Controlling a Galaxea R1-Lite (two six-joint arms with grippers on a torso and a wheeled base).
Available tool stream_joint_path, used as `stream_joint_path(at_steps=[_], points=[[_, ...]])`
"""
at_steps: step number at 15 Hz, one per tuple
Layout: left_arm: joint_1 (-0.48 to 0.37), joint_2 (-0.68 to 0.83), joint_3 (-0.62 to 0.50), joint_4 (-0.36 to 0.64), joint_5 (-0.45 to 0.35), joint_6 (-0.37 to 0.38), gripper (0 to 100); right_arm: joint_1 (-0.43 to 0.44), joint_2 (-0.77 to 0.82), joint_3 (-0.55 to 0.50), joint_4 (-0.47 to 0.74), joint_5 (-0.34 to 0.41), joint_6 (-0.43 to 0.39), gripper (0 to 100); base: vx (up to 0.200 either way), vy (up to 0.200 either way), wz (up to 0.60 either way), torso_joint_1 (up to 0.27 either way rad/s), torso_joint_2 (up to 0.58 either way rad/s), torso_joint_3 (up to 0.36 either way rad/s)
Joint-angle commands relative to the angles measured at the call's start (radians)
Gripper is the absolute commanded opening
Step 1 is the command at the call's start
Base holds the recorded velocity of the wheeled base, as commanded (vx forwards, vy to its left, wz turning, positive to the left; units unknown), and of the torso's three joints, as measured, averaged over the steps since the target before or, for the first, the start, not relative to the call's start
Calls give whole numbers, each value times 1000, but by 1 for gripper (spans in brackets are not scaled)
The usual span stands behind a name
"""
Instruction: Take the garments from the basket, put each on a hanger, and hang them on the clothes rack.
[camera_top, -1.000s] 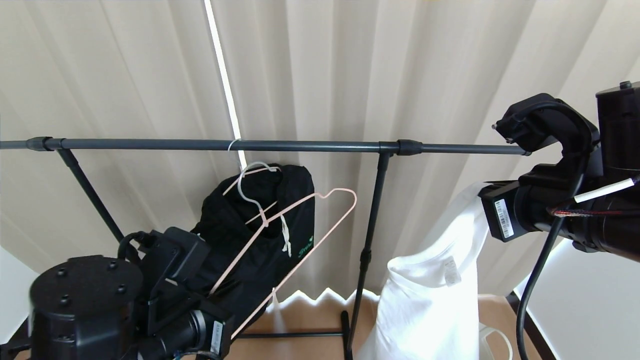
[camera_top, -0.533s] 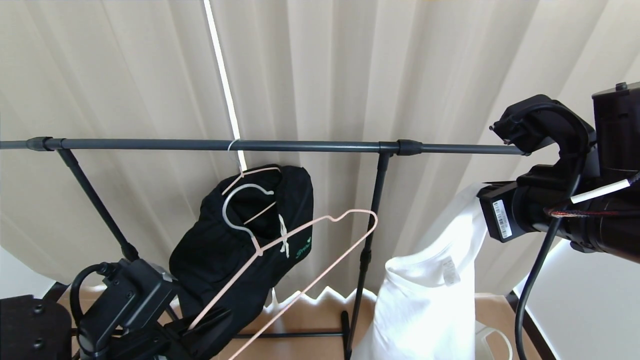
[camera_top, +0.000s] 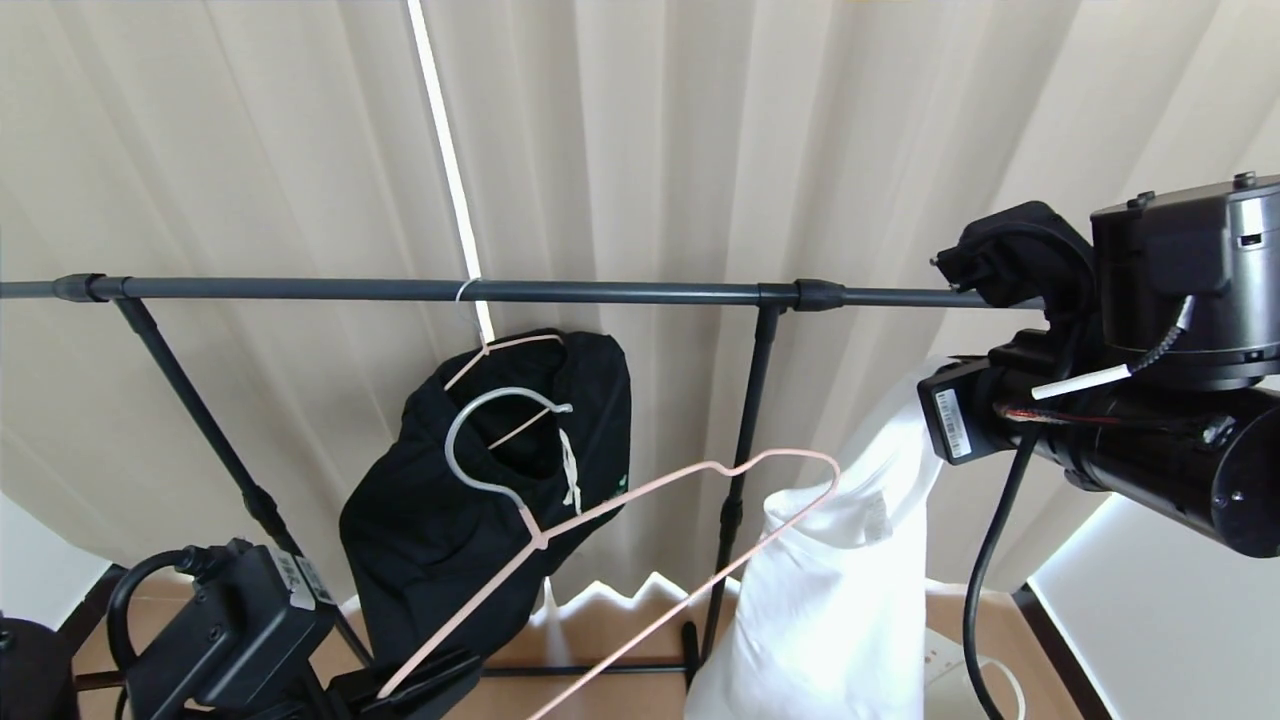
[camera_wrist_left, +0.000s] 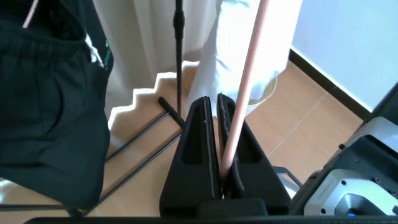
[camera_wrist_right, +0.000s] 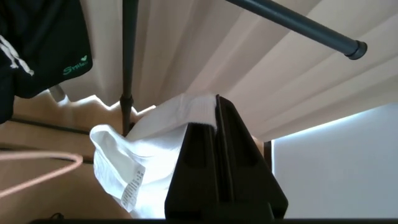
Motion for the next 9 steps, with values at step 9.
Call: stream_joint_path(at_steps=[9], points=[[0,203,-109,-91,-68,-3,0,1,31,-5,-22,-1,0,0,0,0,0,0,0,0]])
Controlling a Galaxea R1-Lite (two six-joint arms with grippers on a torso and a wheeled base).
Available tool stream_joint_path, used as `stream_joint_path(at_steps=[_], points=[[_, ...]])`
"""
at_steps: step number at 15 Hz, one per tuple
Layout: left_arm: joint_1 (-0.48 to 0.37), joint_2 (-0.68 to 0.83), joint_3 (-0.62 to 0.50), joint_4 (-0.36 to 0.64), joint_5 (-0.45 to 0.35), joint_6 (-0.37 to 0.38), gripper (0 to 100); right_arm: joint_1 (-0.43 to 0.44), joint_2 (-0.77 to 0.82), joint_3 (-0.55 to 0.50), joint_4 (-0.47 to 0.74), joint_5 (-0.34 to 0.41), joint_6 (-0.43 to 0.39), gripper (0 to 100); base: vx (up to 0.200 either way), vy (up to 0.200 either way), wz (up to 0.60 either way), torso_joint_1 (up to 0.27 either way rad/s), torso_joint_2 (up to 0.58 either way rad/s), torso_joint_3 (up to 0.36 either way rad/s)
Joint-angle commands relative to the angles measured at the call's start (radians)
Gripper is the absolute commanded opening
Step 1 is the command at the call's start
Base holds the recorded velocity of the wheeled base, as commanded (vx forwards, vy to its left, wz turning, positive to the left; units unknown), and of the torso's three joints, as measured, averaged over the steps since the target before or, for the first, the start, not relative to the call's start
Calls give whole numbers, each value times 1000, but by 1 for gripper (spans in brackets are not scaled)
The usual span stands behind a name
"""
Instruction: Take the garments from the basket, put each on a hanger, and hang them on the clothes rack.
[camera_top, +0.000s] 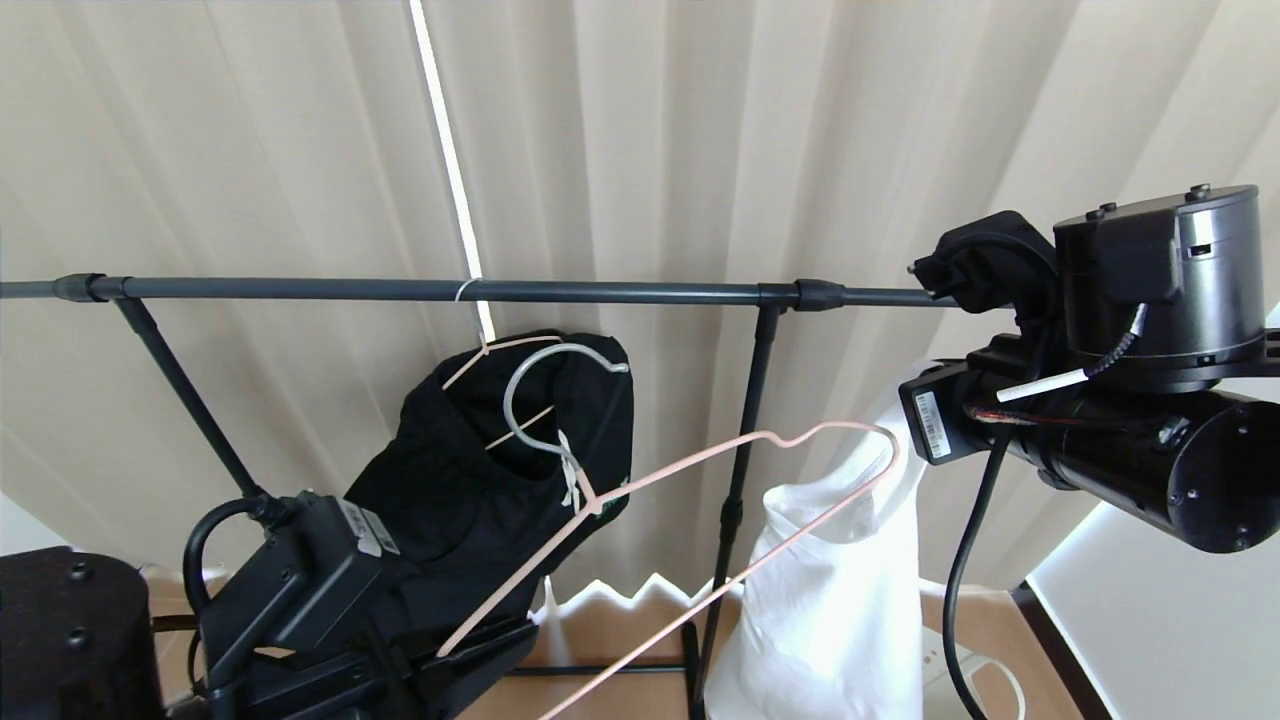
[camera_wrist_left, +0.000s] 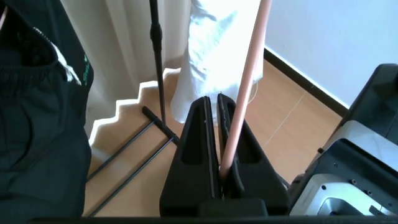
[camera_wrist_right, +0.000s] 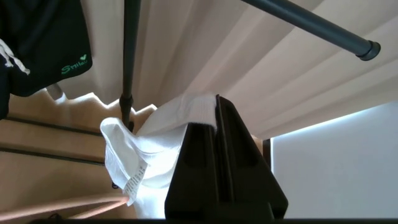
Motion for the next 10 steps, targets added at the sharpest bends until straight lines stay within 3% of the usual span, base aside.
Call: stream_joint_path(at_steps=[1,4,10], points=[[0,126,-23,-66,1,0,0,1,1,-2,0,0,-1,0,0,0,0,0,0,0],[0,222,-31,-196,7,-5,0,2,3,-3,-1,0,-1,0,0,0,0,0,0,0],[1,286,-96,-221,35,-6,0,8,12,-8,-1,-17,0,0,0,0,0,0,0,0]])
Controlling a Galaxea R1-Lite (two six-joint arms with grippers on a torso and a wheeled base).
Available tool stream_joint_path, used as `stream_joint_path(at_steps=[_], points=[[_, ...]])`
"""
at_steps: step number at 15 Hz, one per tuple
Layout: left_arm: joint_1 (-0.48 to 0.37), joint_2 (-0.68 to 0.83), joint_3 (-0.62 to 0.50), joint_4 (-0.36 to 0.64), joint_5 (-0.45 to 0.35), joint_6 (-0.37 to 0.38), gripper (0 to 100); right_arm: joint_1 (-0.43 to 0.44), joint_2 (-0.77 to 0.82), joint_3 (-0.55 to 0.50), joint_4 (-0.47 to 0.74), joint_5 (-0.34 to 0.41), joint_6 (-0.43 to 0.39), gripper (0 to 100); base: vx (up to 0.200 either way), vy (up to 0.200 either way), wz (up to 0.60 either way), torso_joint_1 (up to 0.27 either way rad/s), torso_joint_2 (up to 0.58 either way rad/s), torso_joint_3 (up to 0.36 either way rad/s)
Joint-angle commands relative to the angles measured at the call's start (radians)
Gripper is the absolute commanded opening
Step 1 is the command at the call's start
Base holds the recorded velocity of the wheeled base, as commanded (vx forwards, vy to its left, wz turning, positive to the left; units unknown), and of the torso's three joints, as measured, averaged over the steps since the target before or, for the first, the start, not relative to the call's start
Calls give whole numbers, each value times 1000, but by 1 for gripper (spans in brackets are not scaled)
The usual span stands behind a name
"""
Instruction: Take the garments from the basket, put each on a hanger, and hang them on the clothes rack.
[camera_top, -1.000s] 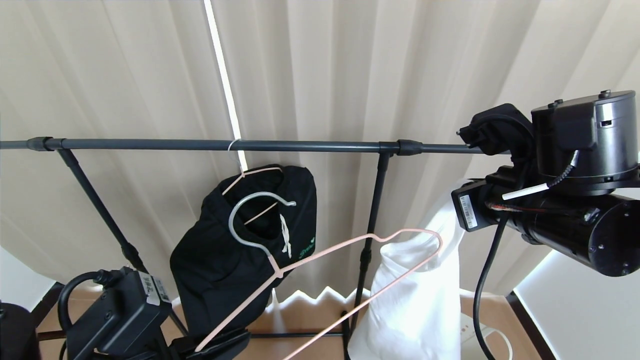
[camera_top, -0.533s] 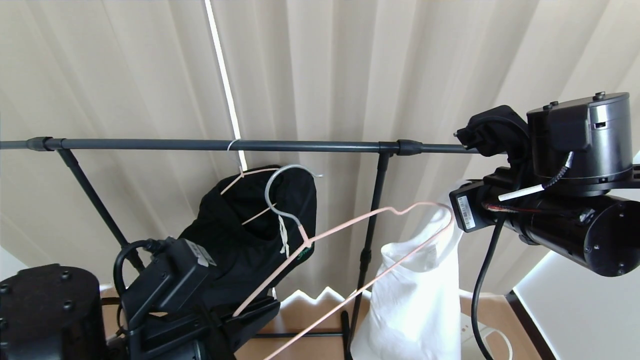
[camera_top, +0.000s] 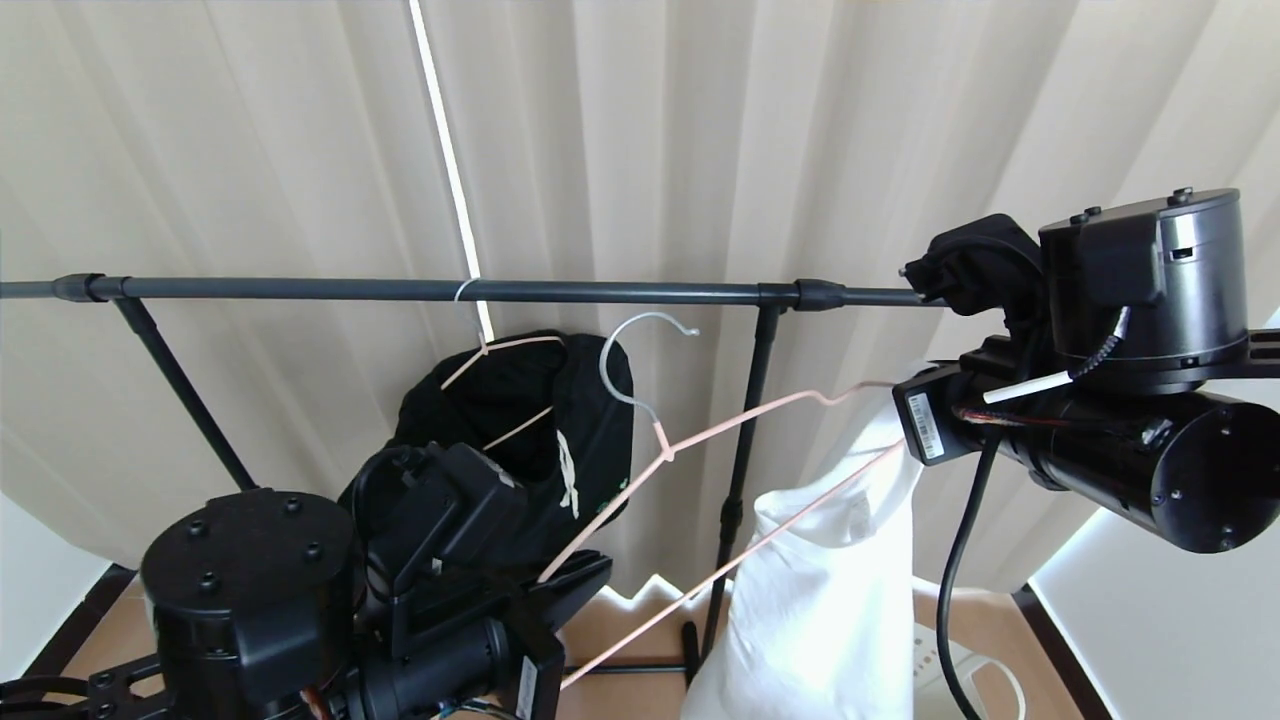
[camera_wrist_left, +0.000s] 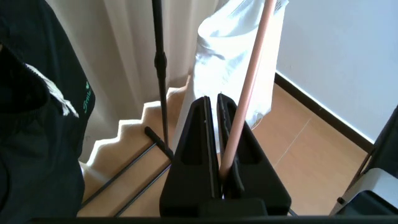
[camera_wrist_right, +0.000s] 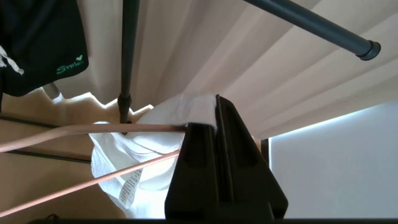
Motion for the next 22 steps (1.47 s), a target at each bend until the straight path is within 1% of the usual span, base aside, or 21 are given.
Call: stream_joint_path(at_steps=[1,3,6,15,22], points=[[0,36,-15,0,1,0,0,22,0,-3,0,-11,-1,0,0,0,0,0,0,0],[-2,45,-29,0,1,0,0,37,0,-2,-2,-34,1,0,0,0,0,0,0,0],[-2,59,-37,0,0,1,0,86,-1,1,-13,-42,15,0,0,0,0,0,0,0],[-3,73,-40,-7,0,6,0,238,-7,0,-13,-45,64,0,0,0,0,0,0,0],[-5,76,-40,-7,0,6,0,316,-13,-22,-16,-45,116,0,0,0,0,0,0,0]])
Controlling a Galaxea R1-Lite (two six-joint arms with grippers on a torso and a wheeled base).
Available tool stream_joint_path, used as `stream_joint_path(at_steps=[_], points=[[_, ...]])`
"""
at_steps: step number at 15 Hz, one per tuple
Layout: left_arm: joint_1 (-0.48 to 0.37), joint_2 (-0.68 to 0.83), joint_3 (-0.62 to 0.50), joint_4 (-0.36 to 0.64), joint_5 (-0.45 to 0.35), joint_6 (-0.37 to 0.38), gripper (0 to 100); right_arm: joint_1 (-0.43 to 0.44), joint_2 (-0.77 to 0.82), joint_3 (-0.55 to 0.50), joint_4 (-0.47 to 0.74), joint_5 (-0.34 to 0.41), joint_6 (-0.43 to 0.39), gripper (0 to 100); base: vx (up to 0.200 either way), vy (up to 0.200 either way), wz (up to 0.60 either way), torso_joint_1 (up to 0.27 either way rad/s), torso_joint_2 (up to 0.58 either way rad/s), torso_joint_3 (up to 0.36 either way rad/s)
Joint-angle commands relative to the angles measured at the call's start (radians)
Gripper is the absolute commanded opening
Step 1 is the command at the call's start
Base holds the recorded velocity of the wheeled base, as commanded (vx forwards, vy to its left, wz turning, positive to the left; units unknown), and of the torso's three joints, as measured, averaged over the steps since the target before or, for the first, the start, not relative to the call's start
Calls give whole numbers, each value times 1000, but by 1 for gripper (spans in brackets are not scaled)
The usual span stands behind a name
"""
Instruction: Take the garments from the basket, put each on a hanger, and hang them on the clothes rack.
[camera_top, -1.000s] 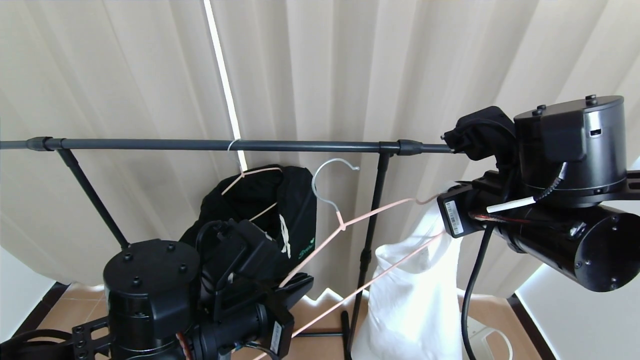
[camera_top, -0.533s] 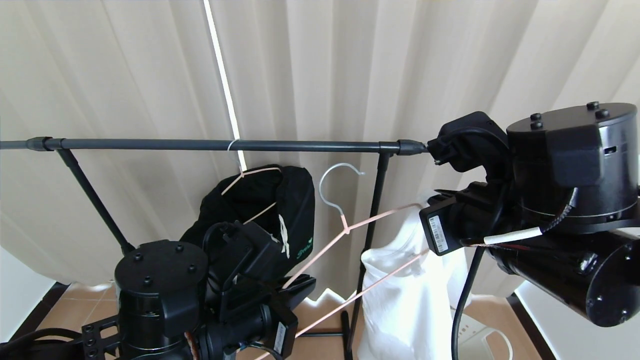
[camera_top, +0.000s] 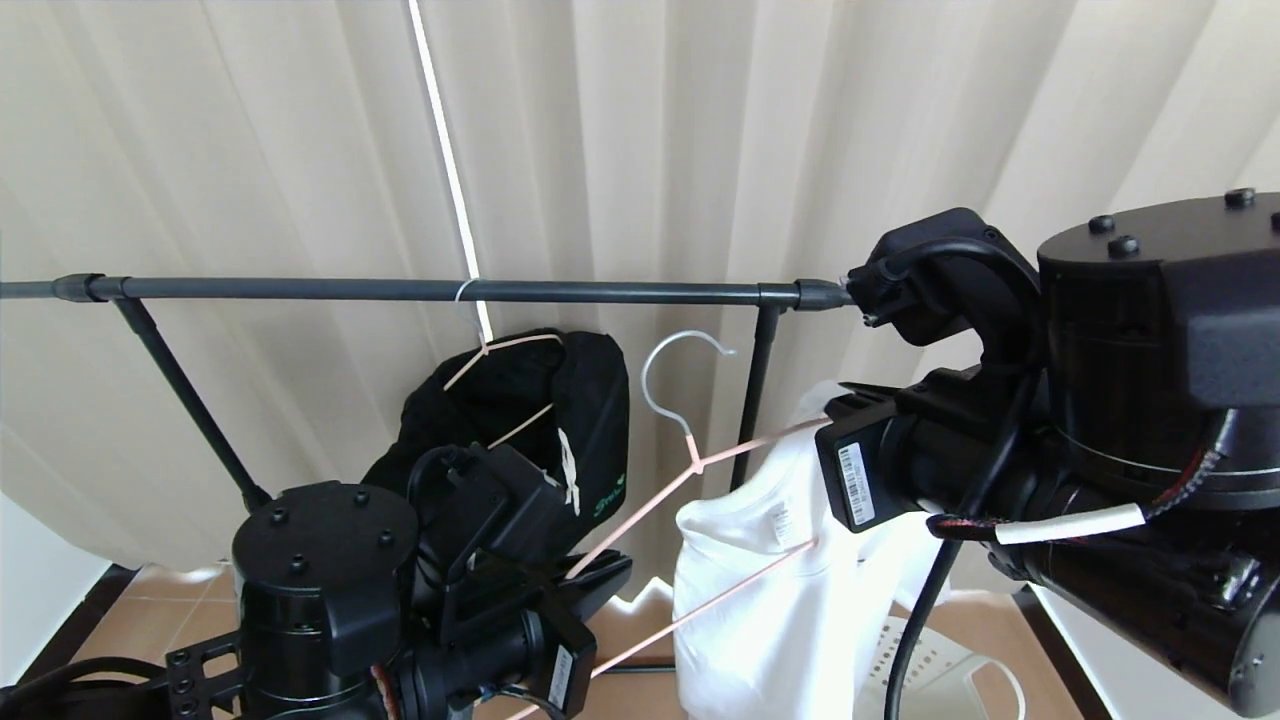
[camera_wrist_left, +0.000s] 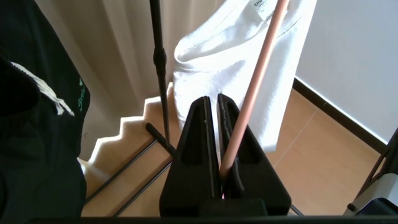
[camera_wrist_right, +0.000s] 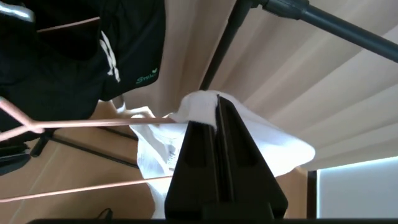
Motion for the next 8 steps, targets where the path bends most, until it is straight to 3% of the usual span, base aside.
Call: stream_joint_path(at_steps=[1,8], points=[[0,4,0,0,0,-1,0,18,-3,-5,-1,0,3,0,0,0,0,0,0,0],[0,23,0,-35,-1,-1,0,111,-13,-15,-49,1,41,0,0,0,0,0,0,0]])
